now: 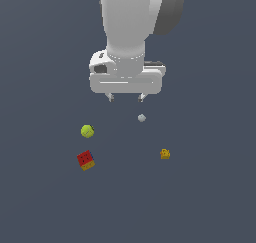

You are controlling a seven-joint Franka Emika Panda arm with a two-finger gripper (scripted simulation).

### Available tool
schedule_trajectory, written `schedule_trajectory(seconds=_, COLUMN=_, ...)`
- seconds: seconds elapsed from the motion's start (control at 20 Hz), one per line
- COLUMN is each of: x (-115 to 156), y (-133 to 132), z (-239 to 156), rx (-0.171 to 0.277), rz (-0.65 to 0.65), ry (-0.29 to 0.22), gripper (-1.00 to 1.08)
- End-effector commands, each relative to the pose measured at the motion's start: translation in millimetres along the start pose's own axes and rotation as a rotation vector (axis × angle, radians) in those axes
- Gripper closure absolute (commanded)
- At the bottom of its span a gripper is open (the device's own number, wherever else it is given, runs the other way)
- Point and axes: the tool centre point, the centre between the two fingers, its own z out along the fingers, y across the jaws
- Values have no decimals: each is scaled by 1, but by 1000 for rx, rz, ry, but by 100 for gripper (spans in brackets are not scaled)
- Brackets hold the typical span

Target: Pick up a designated object from a clutter of objects.

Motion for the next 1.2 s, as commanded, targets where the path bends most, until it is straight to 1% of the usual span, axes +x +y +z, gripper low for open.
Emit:
schedule_trajectory(seconds=0.0, x=0, y=0, z=0, rx=0, rz=0, ry=0, gripper=-92)
schedule_trajectory(seconds=0.4, x=2, y=6, z=-16, rx=-13, rz=15, ry=17, gripper=-92)
schedule_trajectory(seconds=0.6, x=2, y=6, z=-15, rx=-12, rz=14, ry=16, gripper=-92)
schedule_trajectory(seconds=0.9, x=6, y=19, z=2, rx=-6, rz=2, ry=15, gripper=-92)
schedule_trajectory(seconds=1.15, x=9, y=41, z=29, rx=2, rz=-18, ry=15, gripper=-92)
